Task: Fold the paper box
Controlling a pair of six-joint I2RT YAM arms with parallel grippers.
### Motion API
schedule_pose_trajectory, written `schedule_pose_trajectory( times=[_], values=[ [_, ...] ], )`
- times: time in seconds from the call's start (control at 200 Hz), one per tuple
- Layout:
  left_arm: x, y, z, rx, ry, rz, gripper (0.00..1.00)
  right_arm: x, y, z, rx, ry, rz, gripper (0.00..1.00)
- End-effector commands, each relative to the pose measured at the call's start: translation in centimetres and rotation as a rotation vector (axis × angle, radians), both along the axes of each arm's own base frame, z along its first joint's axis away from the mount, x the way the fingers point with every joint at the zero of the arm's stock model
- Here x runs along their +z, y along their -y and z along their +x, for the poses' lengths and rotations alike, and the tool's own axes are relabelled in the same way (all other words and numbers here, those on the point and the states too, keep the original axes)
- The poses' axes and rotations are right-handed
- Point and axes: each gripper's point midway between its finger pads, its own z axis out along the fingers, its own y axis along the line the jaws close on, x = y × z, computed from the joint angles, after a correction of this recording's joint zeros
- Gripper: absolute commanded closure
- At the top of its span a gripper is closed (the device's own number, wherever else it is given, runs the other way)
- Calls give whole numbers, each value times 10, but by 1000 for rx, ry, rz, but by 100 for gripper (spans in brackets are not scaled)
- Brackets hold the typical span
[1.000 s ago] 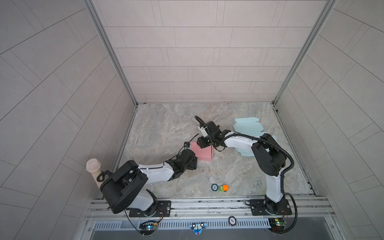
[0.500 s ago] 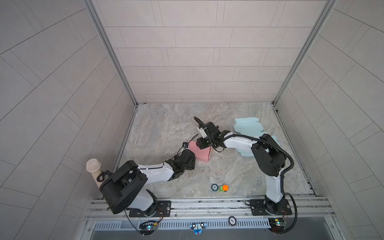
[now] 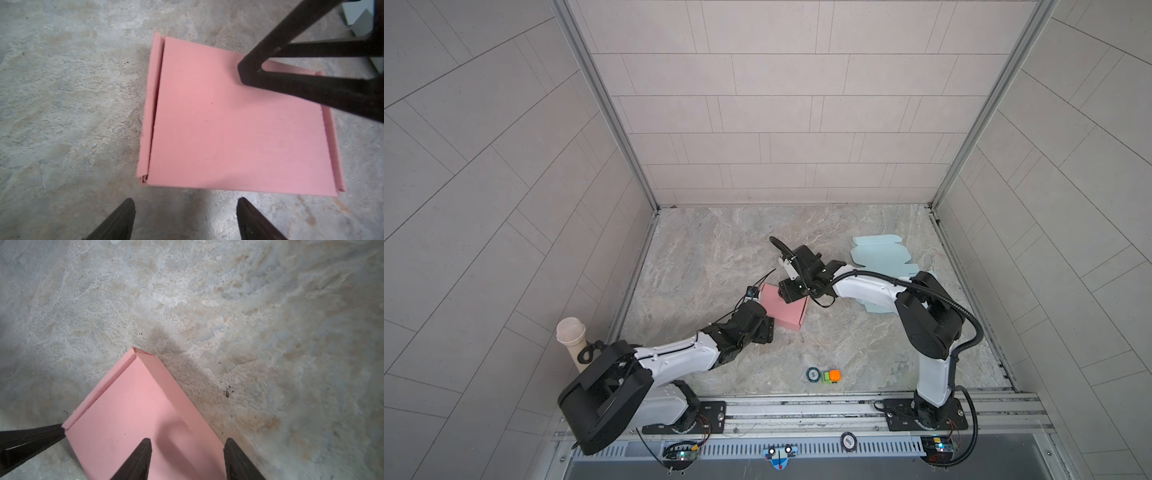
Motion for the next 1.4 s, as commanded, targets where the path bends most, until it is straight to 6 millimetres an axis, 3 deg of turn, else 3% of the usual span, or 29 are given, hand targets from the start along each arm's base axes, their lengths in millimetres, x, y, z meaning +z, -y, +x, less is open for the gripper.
schedule_pose_trajectory(
  times=[0.0,0.165,0.37,0.551,0.606,0.991,1.392],
  values=[
    [8,0,-5,-26,-21,-57,20,33,16,-4,-41,59,-3,41],
    [34,-6,8,-27,-1,-147,18,48,29,-23,-55,76,24,40],
    [57,1,33,-48,13,-192,18,44,46,-66,-75,24,113,40],
    [52,14,51,-63,-16,-234,18,36,45,-93,-88,-42,229,40],
    [47,7,61,-31,-26,-241,19,31,42,-97,-89,-66,258,40],
    [23,9,60,-29,-77,-234,18,4,28,-96,-95,-131,291,40],
    [21,12,56,-35,-87,-270,22,-7,17,-84,-81,-142,263,40]
  ],
)
